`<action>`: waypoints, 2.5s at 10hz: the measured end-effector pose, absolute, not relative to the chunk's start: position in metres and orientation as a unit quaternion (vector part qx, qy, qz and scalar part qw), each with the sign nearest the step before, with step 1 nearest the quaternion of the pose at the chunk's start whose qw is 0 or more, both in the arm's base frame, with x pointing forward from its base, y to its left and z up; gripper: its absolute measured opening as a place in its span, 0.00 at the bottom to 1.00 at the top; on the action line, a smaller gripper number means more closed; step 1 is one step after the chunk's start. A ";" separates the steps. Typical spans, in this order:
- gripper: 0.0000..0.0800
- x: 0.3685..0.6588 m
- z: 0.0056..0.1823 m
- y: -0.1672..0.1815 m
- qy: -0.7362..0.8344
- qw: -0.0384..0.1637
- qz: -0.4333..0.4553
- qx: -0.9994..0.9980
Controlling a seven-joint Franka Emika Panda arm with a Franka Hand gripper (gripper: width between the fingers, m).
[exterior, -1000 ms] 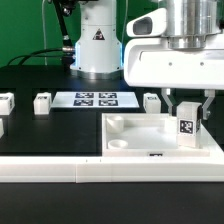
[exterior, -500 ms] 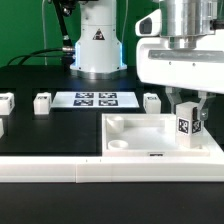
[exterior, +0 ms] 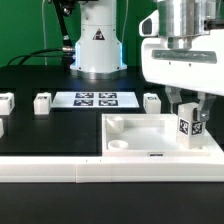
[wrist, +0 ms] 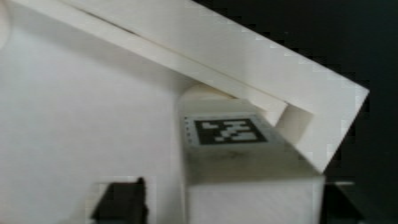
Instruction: Assemble square table
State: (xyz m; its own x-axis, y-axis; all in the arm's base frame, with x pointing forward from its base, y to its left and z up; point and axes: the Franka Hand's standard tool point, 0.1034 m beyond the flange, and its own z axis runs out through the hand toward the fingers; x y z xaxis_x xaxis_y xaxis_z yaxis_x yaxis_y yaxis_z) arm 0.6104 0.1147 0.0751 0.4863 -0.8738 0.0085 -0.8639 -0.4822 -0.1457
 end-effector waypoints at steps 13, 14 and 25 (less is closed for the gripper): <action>0.81 0.615 0.074 0.119 -0.025 0.018 -0.056 -0.998; 0.81 0.615 0.074 0.119 -0.059 0.014 -0.057 -0.997; 0.36 0.615 0.074 0.119 0.003 0.016 -0.056 -0.998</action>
Offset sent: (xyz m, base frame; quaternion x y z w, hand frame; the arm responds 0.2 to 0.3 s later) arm 0.0069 0.0145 -0.0026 -0.0178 -0.0138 -0.2028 0.9790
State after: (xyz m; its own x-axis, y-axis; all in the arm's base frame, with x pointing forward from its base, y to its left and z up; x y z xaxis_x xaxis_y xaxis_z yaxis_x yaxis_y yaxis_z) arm 0.6149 0.1185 0.0738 0.9936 -0.0087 0.1126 -0.0052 -0.9995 -0.0314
